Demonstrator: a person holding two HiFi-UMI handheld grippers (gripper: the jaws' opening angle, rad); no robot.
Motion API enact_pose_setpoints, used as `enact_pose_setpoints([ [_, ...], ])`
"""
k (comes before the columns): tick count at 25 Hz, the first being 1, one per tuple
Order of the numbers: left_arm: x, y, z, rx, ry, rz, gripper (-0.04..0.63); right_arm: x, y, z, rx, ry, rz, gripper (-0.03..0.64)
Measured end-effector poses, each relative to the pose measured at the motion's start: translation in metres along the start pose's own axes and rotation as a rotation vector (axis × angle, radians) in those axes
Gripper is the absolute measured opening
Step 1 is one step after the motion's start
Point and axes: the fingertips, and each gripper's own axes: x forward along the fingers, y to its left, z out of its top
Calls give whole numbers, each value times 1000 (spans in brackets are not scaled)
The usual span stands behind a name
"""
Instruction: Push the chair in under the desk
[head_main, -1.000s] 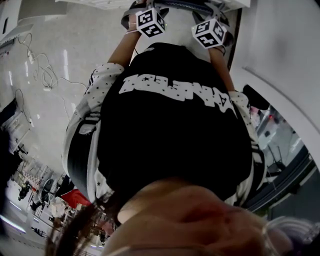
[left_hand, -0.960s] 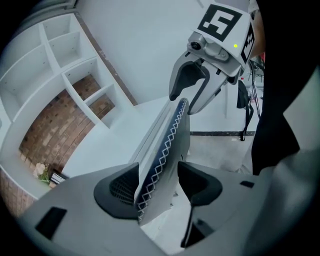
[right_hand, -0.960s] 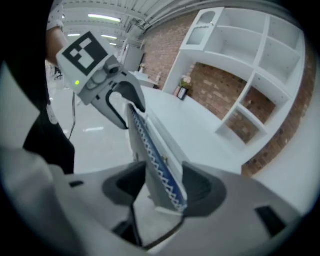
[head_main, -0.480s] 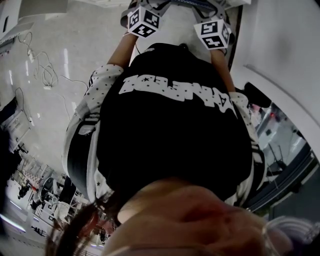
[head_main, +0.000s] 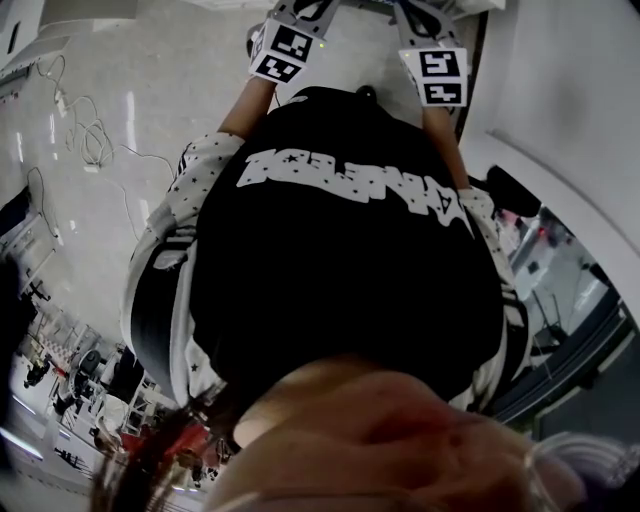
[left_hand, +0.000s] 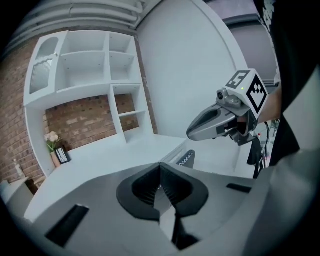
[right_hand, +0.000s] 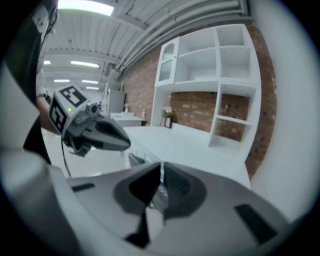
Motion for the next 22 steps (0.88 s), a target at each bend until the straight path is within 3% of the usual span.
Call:
enact_pose_setpoints([
  [4, -8, 3, 15, -60, -37, 4, 35, -7, 1, 15, 115, -72, 36, 37],
  [7, -13, 6, 18, -92, -47, 6, 35, -11, 3, 23, 144, -105, 51, 37],
  [22, -24, 3, 22, -91, -49, 5, 35, -22, 11, 33, 197, -145, 106, 34],
])
